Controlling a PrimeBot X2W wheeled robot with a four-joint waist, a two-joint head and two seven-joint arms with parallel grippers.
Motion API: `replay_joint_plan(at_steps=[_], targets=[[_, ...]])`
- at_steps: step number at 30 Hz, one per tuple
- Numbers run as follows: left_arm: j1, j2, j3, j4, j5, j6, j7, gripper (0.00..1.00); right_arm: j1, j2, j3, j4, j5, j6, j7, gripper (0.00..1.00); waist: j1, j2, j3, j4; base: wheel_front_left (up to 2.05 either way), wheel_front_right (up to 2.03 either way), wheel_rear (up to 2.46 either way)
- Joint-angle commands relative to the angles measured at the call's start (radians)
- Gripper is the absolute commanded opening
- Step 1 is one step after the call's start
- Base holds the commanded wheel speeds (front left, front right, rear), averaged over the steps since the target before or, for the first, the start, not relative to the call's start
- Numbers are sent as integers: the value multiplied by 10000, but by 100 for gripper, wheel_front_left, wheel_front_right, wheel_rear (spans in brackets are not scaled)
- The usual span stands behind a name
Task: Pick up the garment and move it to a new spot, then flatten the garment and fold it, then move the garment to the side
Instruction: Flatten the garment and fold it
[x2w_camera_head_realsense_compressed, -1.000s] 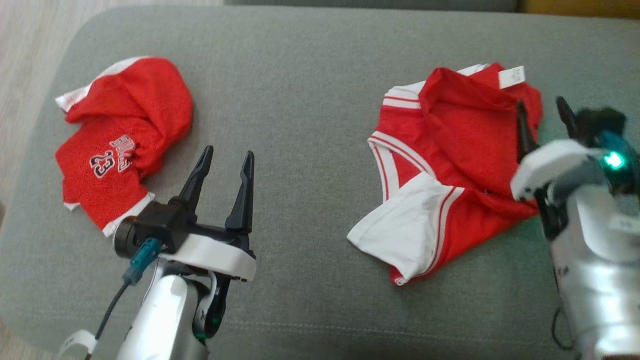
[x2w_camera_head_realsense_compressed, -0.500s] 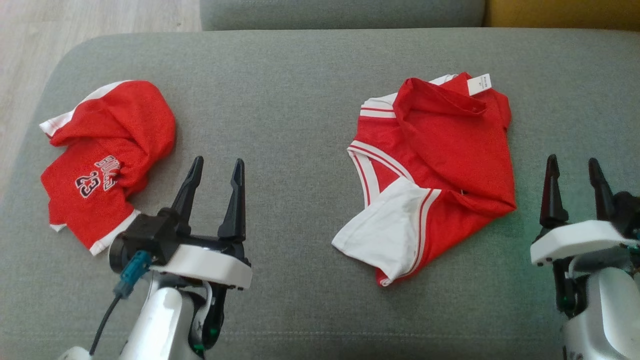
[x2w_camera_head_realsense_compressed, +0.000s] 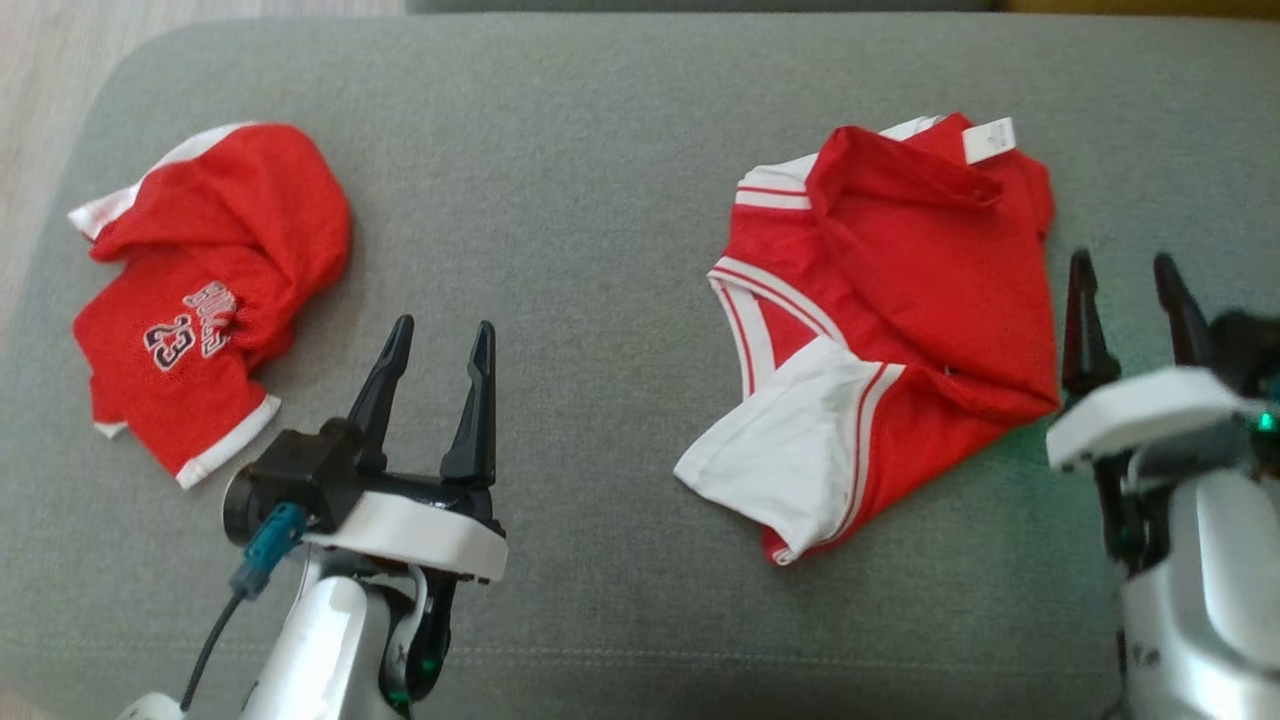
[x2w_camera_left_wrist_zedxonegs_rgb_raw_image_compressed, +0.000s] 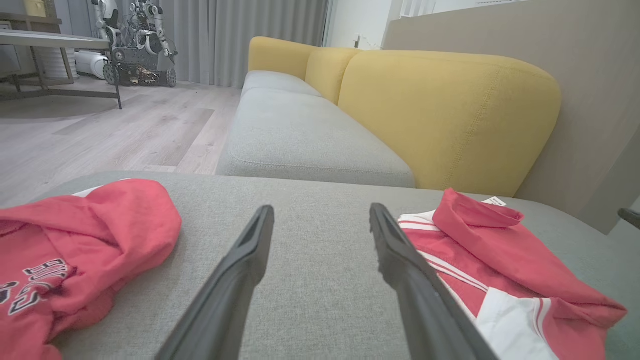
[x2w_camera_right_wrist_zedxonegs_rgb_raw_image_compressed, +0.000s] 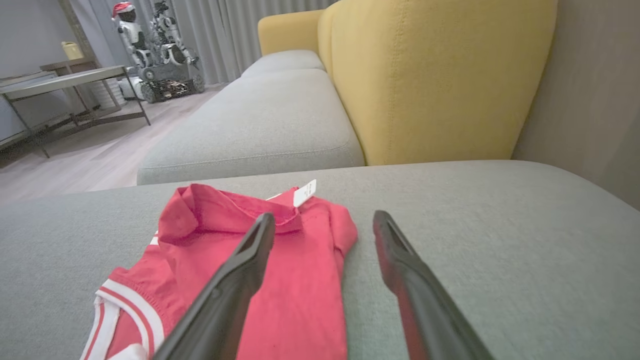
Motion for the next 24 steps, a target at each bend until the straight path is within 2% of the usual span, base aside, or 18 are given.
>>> replay_joint_plan(at_steps=[1,6,10,24], targets=[[-486,51,302,-329,-9,-48,-53,100,-638,-134,209,-152,44,73,174,100,0,0,188,138,0,0,0],[-716,51,285,-364,-28,-97,-53,100,-1672,-427,-158,684,15,73,723,100,0,0,635,430,0,0,0],[-920,51,304,-383,-34,-165,-53,100,-2502,-743,-601,1490,-439,73,1004,100,0,0,1036,685,0,0,0],[-1436,51,391,-462,4,-303,-53,100,-4450,-1232,-986,3696,-1772,73,530,100,0,0,2143,1170,0,0,0]])
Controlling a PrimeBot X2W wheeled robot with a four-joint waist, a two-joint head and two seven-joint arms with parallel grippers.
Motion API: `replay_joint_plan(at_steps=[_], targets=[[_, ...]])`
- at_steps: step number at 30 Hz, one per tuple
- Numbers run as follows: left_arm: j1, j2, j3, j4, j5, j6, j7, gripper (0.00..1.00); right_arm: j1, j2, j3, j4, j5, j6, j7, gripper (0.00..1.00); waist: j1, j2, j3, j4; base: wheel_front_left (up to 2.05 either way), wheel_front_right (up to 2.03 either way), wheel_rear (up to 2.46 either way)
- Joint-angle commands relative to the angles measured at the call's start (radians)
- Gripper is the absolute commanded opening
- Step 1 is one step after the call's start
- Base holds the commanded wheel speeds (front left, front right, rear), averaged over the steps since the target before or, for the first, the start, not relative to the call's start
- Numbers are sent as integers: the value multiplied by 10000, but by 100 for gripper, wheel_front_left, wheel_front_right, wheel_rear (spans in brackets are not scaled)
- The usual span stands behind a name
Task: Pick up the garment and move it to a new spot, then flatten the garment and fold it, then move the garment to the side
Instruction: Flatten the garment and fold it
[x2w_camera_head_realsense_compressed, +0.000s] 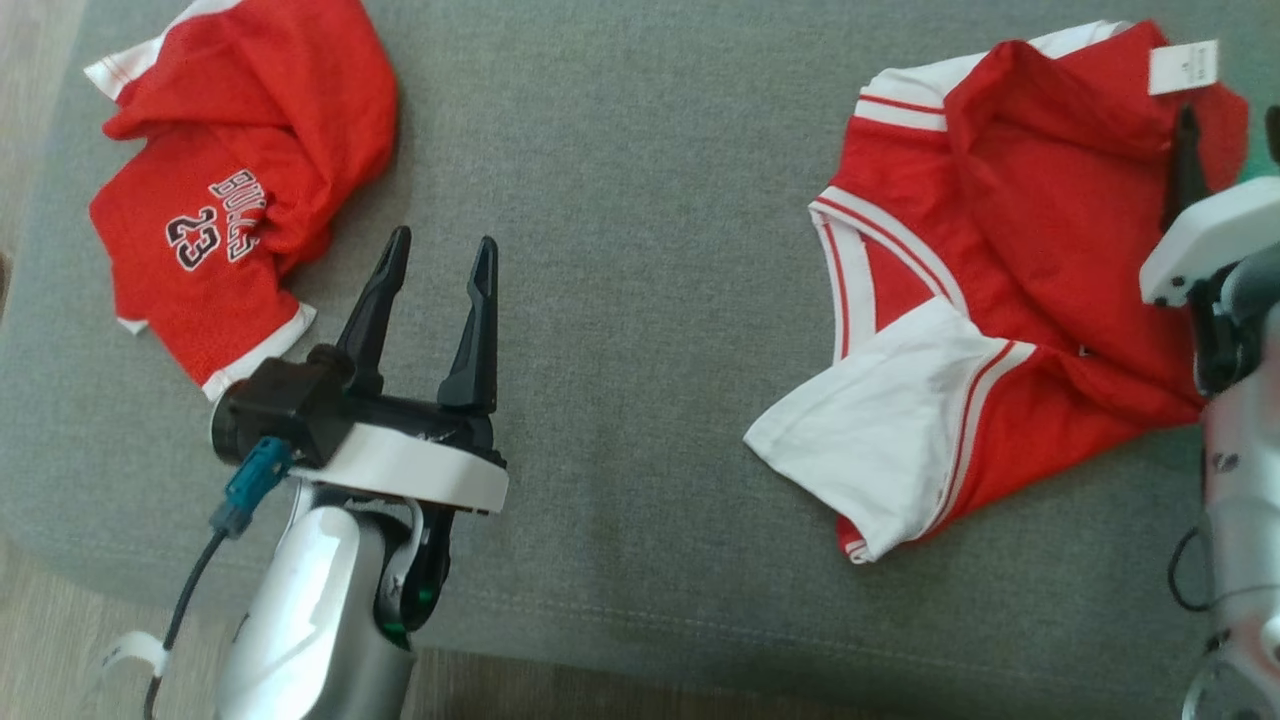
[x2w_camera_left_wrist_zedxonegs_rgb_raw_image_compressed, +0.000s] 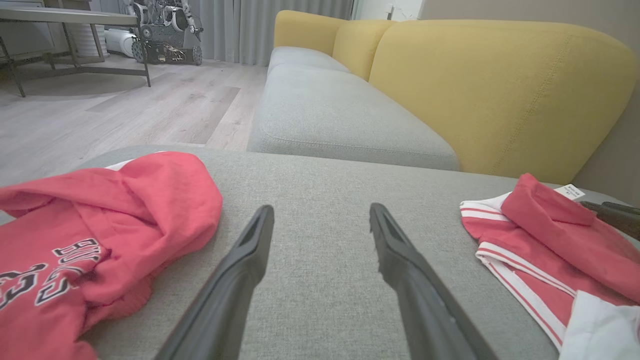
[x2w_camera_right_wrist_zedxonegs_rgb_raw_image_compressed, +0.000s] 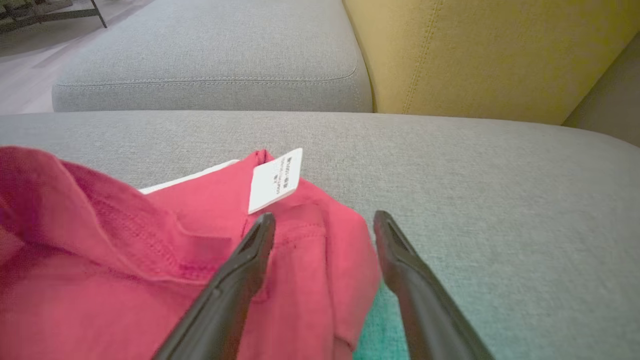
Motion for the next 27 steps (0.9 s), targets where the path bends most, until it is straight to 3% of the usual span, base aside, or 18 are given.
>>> replay_joint_plan(at_steps=[1,11,20,21,22,23,24,25,26,27], targets=[[-332,64,374,-363,11,-37,-53,100,-426,-57,110,-128,-147,73,-180,100,-1,0,103,52,0,0,0],[-409,64,432,-304,72,-70,-53,100,-959,81,-48,847,-452,73,-635,100,-1,0,209,1,0,0,0],[-446,64,444,-270,123,-106,-53,100,-1316,0,453,1618,-405,73,-1030,98,-1,0,237,-79,0,0,0],[-451,64,442,-258,122,-108,-53,100,-1348,-14,531,1665,-411,73,-1104,73,-1,0,232,-81,0,0,0],[-453,64,437,-243,120,-109,-53,100,-1372,-35,613,1712,-427,73,-1172,57,-1,0,225,-83,0,0,0],[-454,64,432,-226,118,-108,-53,100,-1393,-49,677,1764,-429,73,-1227,49,-1,0,214,-84,0,0,0],[-453,64,427,-209,115,-105,-53,100,-1411,-62,741,1819,-434,73,-1270,48,-1,0,199,-87,0,0,0],[-449,64,421,-192,111,-100,-53,100,-1424,-72,797,1883,-430,73,-1295,28,-1,0,181,-89,0,0,0],[-445,64,416,-174,102,-93,-53,100,-1442,-80,832,1948,-410,73,-1311,0,-1,0,166,-94,0,0,0],[-446,64,410,-157,91,-87,-53,100,-1462,-98,864,2019,-401,73,-1309,0,-1,0,151,-97,0,0,0]])
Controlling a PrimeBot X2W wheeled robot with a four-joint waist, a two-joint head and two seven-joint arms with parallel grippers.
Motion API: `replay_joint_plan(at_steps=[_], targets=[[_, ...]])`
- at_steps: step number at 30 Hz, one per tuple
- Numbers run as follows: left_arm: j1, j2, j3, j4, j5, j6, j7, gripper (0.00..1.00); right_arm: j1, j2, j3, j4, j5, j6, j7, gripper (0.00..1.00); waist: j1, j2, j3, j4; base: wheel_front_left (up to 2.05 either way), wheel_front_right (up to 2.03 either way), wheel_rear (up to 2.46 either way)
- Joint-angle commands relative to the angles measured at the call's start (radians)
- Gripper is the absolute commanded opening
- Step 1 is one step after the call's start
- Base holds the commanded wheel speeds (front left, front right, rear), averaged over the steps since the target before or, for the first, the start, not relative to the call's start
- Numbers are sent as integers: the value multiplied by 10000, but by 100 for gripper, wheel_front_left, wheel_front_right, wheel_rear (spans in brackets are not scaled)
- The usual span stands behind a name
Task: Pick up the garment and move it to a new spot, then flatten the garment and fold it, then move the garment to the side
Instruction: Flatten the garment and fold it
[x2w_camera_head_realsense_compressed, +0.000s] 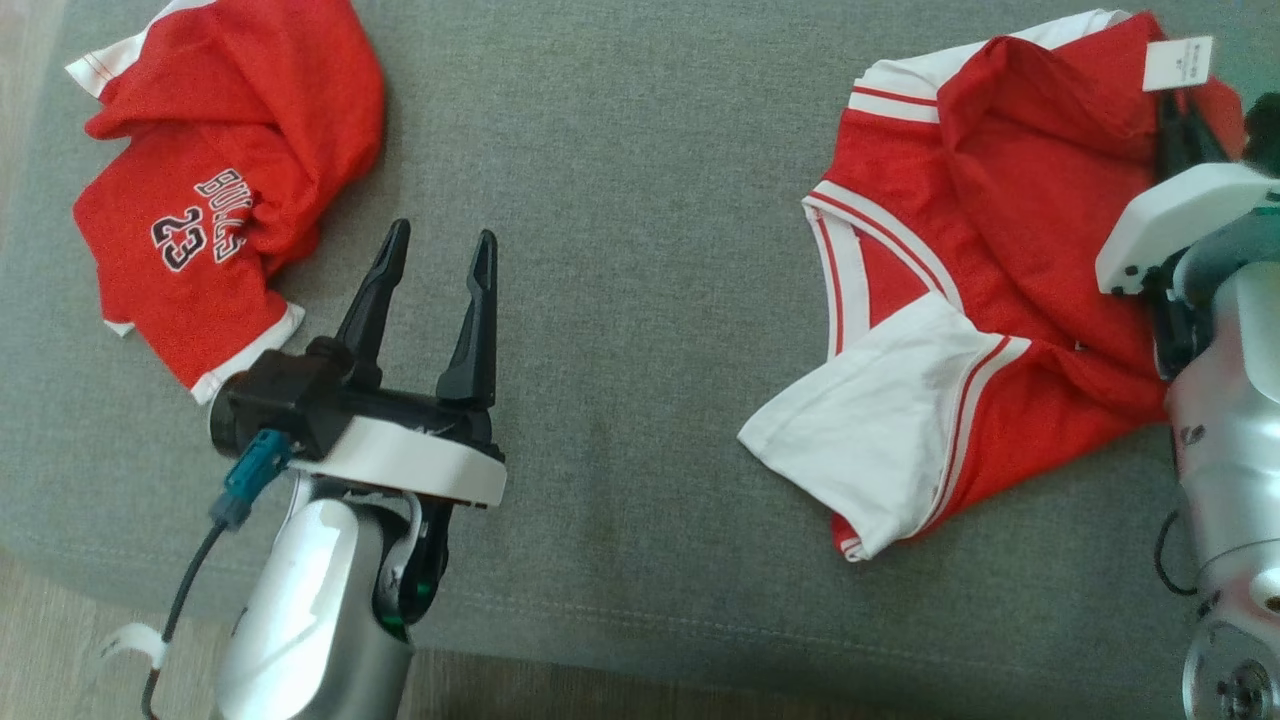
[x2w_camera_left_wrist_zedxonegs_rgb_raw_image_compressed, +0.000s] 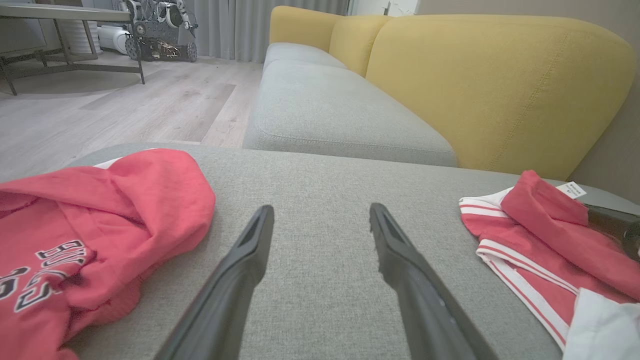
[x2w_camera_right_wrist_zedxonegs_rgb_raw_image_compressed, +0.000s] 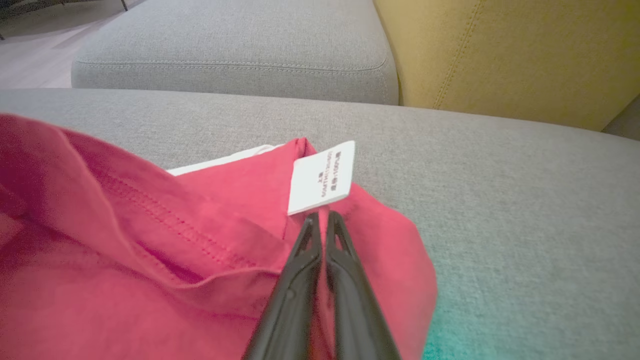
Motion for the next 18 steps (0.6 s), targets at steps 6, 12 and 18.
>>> replay_joint_plan(at_steps=[6,12,18], targets=[[-308,78,339,-227,7,35,-53,100,-380,-124,255,123,127,73,-146,0,-1,0,-161,-41,0,0,0],[-126,78,369,-144,2,92,-53,100,-159,-69,-1,-56,55,73,-384,0,-1,0,-620,-243,0,0,0],[187,77,431,-170,-22,194,-53,100,393,74,-393,-1092,225,73,-101,0,-1,0,-1408,-723,0,0,0]])
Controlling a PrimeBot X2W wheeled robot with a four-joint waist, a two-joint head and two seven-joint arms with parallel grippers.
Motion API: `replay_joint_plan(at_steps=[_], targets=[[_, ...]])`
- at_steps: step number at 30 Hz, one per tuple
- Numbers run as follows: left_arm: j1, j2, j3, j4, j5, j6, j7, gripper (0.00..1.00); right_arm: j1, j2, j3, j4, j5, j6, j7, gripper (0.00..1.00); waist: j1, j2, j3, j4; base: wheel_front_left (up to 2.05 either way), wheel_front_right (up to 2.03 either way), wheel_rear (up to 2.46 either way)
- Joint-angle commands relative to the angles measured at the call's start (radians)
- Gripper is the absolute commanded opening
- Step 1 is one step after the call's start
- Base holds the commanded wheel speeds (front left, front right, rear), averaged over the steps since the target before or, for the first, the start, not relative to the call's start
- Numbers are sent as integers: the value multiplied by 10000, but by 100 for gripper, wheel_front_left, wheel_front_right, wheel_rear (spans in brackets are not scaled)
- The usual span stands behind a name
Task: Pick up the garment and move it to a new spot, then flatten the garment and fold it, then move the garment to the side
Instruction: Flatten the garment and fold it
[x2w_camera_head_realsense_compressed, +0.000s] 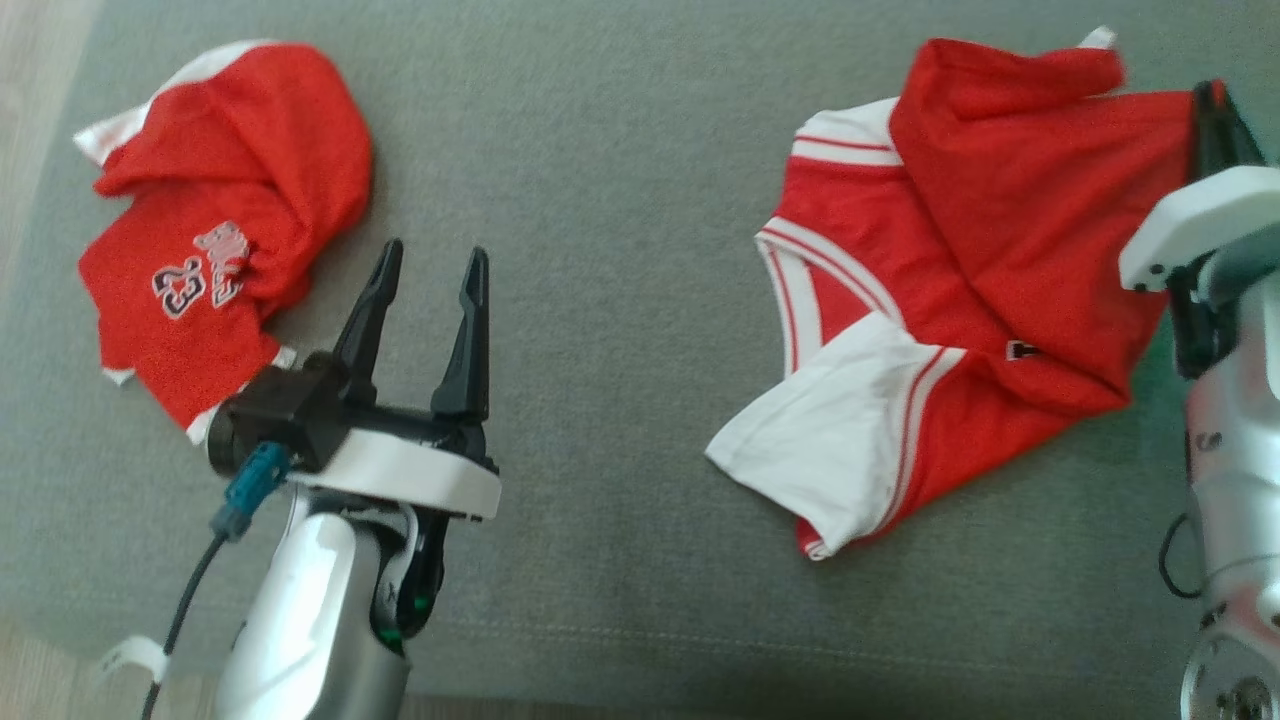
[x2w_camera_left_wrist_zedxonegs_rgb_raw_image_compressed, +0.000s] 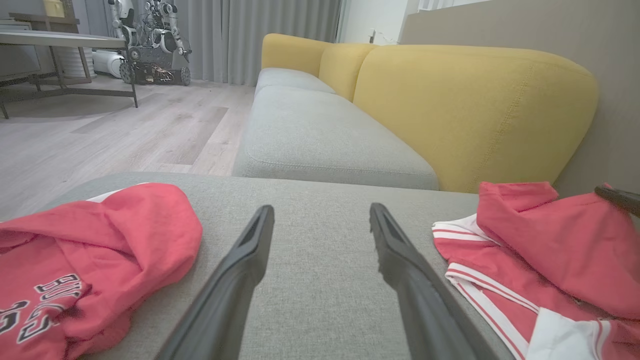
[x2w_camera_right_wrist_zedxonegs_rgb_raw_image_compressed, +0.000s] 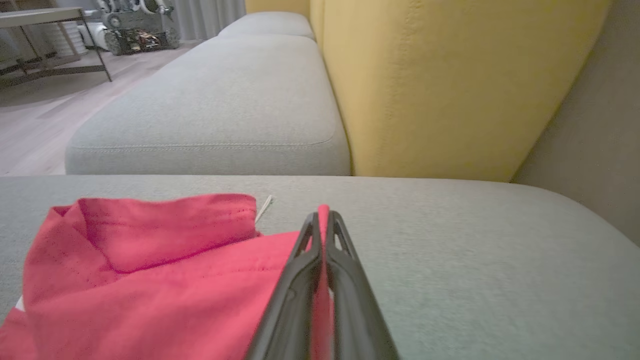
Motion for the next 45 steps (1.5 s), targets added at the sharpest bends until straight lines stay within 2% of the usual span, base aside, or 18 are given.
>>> replay_joint_plan(at_steps=[1,6,12,15,20,27,45], targets=[[31,77,364,-331,-19,97,-53,100,188,59,23,-703,151,73,120,0,0,0,-412,-341,0,0,0],[237,77,353,-369,-50,182,-53,100,920,53,-563,-1927,359,73,624,0,0,0,-856,-668,0,0,0],[484,77,179,-405,-205,229,-53,100,2723,509,-2168,-4572,513,73,1681,0,0,0,-1185,-1097,0,0,0],[608,77,-175,-56,-242,-67,-53,100,3607,901,-2586,-5779,695,73,2201,0,0,0,-1223,-1321,0,0,0],[571,78,-1235,1490,-302,-716,-47,100,4492,1178,-2332,-6841,1125,73,2745,0,0,0,-1159,-1727,0,0,0],[-24,120,-2276,3021,-572,-928,232,100,4688,1218,-1874,-7111,1661,73,2923,0,0,0,-1027,-2002,0,0,0],[-1428,80,-3588,4853,-1329,-895,84,100,4467,1222,-1529,-7045,1894,73,2825,0,0,0,-631,-2296,0,0,0]])
